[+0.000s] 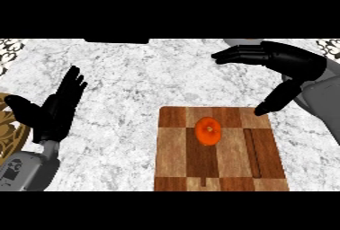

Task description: Pick the squash from the cutting board and place it in the pan

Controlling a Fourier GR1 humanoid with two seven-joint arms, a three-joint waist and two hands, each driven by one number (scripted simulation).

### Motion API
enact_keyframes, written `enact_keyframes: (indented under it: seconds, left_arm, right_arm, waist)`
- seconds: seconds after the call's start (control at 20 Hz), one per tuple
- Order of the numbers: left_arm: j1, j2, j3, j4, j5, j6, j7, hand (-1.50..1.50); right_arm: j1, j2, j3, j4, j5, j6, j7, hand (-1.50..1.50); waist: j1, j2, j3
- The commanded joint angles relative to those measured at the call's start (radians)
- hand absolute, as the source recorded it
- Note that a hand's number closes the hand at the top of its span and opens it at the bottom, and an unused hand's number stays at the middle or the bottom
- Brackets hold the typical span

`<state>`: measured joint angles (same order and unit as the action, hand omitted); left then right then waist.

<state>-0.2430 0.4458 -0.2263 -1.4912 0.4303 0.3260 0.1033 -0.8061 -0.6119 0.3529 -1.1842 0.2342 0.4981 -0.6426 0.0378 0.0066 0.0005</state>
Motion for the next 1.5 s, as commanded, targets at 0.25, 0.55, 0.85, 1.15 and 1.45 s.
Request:
enact_keyframes:
  seconds: [0.25, 0.55, 0.85, 1.15, 1.45]
  left_arm:
    - [0.016, 0.003, 0.028, -0.02, -0.006, -0.018, 0.008, 0.0]
    - [0.02, -0.002, 0.034, -0.047, -0.023, 0.007, 0.049, 0.0]
    - [0.095, -0.031, 0.057, -0.059, -0.04, -0.021, -0.005, 0.0]
    - [0.033, -0.024, 0.093, -0.034, -0.051, -0.045, 0.061, 0.0]
    - [0.068, -0.079, 0.094, -0.036, -0.094, -0.053, 0.035, 0.0]
  right_arm:
    - [-0.172, 0.037, 0.211, 0.045, 0.251, 0.071, 0.007, -1.5]
    - [-0.158, 0.022, 0.362, -0.031, 0.367, 0.141, 0.036, -1.5]
    - [-0.09, -0.064, 0.353, -0.195, 0.444, 0.113, 0.021, -1.5]
    - [0.005, -0.08, 0.338, -0.316, 0.574, 0.037, 0.098, -1.5]
    - [0.019, 0.063, 0.284, -0.283, 0.619, 0.082, 0.104, -1.5]
  waist:
    - [-0.008, -0.003, -0.001]
    - [-0.026, -0.008, -0.001]
    - [-0.039, -0.01, -0.001]
    - [-0.045, -0.009, 0.0]
    - [-0.034, -0.006, -0.001]
